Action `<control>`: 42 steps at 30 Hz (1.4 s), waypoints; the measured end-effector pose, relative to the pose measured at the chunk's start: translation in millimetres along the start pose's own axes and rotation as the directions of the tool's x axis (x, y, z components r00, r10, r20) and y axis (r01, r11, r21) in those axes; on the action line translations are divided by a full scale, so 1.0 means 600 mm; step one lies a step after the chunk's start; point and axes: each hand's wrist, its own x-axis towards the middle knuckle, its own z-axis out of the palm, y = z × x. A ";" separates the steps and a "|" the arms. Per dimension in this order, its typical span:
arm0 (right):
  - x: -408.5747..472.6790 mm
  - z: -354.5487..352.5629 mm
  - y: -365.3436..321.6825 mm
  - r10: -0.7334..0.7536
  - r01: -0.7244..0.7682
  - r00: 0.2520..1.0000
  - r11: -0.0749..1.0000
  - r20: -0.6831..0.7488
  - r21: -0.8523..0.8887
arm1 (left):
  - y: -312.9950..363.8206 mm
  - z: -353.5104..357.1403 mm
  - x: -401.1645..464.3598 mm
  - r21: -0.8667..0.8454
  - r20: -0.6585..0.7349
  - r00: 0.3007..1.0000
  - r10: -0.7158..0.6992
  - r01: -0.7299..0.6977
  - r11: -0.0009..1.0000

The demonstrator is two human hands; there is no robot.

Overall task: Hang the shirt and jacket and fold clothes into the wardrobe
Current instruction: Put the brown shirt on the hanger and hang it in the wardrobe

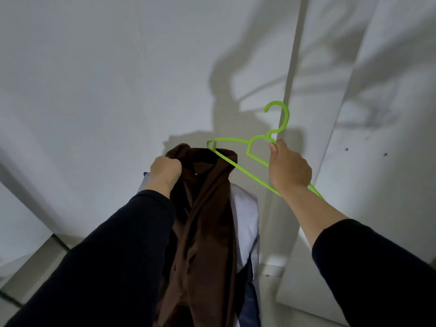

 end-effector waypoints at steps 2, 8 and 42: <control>-0.005 -0.006 0.001 -0.031 0.030 0.999 0.999 -0.021 -0.026 | -0.004 -0.003 -0.006 -0.054 0.010 0.999 0.035 -0.034 0.998; -0.008 -0.035 0.011 -0.102 0.091 0.988 0.992 -0.118 -0.089 | 0.012 -0.022 -0.016 -0.255 0.010 0.983 0.185 -0.176 0.951; -0.089 -0.127 0.075 -0.395 0.375 0.917 0.805 -0.056 0.460 | 0.049 -0.238 -0.246 0.211 0.028 0.928 0.371 -0.368 0.905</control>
